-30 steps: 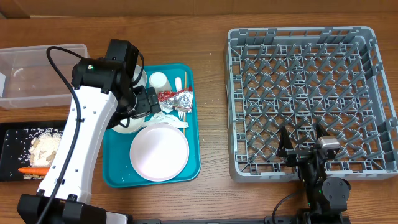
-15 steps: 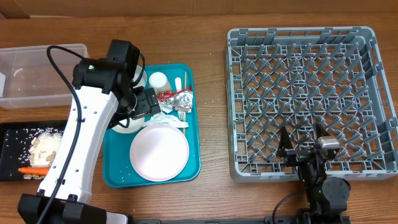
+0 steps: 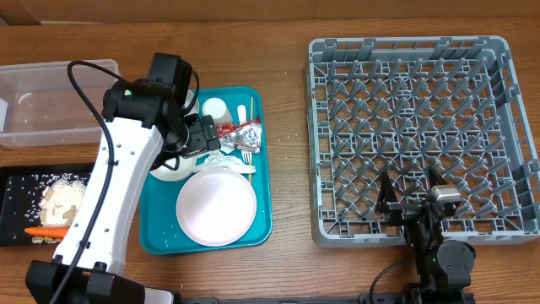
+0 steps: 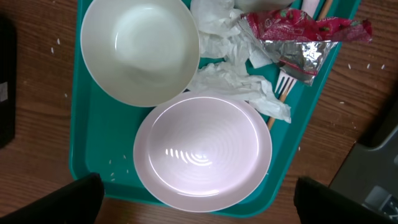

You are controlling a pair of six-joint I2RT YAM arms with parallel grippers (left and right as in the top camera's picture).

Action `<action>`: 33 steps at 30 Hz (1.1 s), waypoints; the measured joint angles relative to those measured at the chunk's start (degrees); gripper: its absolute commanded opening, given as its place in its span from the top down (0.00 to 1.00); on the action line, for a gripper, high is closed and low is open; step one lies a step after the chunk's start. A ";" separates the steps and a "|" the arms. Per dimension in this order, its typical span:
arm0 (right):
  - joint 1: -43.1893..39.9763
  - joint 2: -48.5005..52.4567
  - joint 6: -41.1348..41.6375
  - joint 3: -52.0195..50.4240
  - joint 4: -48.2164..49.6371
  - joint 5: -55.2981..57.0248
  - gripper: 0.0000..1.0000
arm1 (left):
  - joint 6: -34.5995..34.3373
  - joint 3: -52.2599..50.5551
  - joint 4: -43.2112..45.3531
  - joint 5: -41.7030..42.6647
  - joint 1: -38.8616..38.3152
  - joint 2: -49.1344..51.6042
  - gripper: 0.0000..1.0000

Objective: Sort waste into correct bins and load items into the dishwasher rack

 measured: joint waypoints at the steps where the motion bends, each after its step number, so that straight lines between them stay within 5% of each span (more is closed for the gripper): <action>1: 0.00 0.00 0.02 0.00 -0.02 0.02 0.00 | 0.00 -0.37 0.35 0.26 -0.13 0.00 0.00; 24: 0.00 0.00 0.02 0.00 0.02 0.02 0.00 | -0.76 -1.42 3.89 0.00 -4.50 0.81 0.00; 33: 0.00 0.00 0.02 0.00 0.00 0.02 0.00 | -8.35 -1.46 -3.50 -6.14 11.10 0.98 0.00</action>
